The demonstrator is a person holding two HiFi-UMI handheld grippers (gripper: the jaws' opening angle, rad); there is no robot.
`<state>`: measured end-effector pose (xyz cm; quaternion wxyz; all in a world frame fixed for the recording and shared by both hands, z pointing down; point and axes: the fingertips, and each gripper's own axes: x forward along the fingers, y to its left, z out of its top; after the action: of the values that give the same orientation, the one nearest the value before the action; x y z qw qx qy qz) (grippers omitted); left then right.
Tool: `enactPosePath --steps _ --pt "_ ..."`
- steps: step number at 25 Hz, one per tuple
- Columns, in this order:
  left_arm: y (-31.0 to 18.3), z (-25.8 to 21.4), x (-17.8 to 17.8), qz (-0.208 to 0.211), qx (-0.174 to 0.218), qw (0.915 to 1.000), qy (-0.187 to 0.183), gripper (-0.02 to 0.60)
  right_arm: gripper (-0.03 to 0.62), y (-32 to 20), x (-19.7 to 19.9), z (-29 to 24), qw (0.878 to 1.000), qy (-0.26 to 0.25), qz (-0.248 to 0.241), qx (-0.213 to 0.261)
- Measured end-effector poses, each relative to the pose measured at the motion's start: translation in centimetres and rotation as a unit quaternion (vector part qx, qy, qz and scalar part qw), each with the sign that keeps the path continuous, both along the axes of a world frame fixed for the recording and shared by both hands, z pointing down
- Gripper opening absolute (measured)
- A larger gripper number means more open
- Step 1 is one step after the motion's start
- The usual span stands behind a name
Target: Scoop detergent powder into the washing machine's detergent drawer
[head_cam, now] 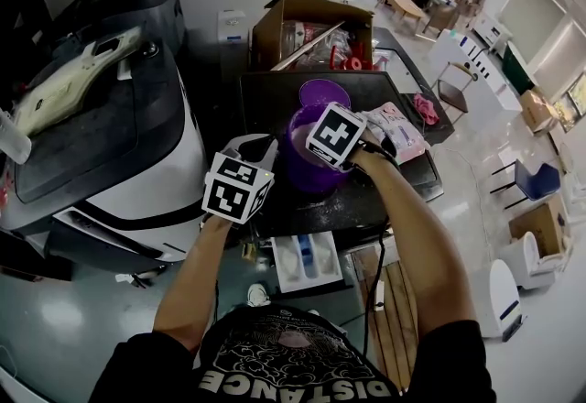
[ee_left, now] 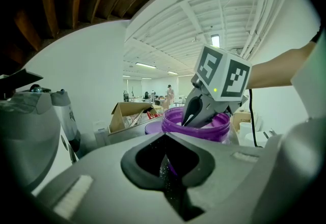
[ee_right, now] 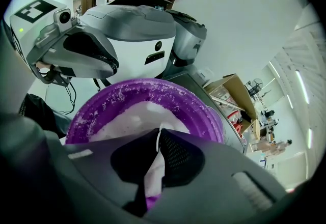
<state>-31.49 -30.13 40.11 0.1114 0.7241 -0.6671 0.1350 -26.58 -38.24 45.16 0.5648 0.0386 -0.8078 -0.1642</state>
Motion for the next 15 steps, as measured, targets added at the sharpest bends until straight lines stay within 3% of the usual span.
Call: enactPosePath --steps 15 --pt "0.9 -0.3 0.3 -0.002 0.002 1.0 -0.003 0.005 0.035 1.3 0.2 0.7 0.999 0.016 0.005 -0.043"
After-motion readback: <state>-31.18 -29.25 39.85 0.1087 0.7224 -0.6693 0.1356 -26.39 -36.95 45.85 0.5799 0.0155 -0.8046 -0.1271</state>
